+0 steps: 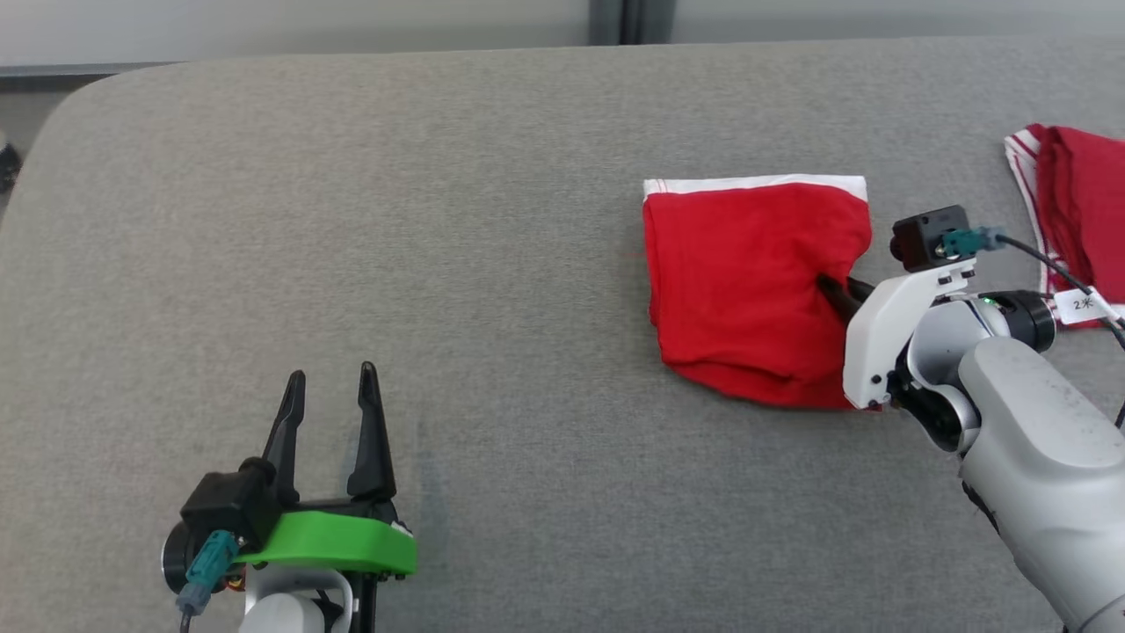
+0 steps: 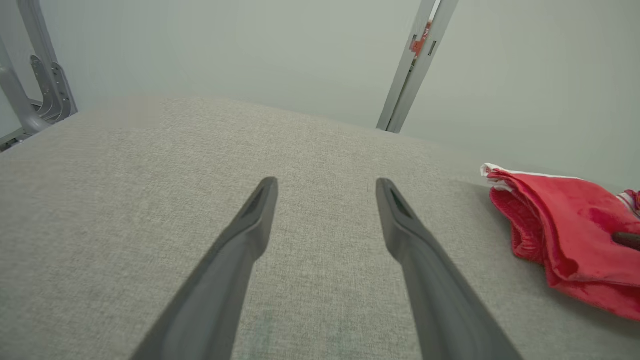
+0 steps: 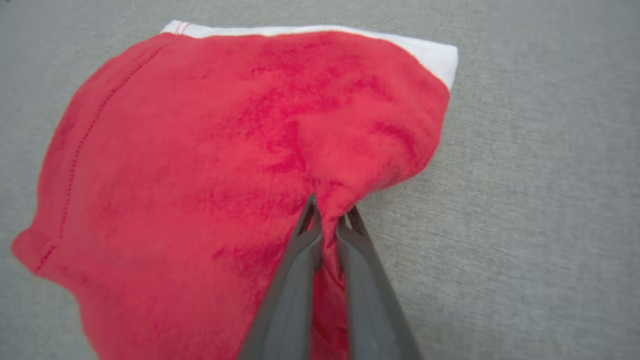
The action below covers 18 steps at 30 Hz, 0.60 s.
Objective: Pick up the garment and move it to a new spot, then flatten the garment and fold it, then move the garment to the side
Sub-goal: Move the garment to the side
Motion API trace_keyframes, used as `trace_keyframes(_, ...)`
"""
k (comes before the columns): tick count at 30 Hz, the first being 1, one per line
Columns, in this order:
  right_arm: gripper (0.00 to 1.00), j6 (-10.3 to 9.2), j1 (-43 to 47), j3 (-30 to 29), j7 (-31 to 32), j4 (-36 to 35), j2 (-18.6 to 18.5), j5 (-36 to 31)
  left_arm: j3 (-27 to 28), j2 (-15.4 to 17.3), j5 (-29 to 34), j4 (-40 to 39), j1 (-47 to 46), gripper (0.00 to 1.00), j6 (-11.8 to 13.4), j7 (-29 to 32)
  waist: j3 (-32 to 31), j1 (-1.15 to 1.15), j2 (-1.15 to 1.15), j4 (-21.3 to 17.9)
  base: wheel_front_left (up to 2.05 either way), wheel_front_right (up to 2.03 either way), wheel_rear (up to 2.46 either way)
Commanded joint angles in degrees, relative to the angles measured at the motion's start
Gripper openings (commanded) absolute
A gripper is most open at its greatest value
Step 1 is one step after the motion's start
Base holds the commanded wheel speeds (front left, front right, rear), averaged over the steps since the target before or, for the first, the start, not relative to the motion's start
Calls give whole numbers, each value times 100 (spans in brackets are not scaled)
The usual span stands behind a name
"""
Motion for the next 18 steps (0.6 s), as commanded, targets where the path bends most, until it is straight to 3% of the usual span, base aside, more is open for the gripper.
trace_keyframes(1, 0, -11, -84, -3, -83, -43, -80, -4, 15, 16, 74, -9, -170, 100, -56, -2, 239, 0, 0, -879, 0, 0, 0)
trace_keyframes(10, 0, -11, -238, 15, -472, -86, -22, 59, -8, 108, 396, 85, -501, 100, -216, -1, 674, 0, 0, -2153, 0, 0, 0)
trace_keyframes(18, 0, -11, -440, 169, -830, 141, 258, 102, -95, 234, 518, 132, -697, 100, -259, 10, 854, 0, 0, -2465, 0, 0, 0)
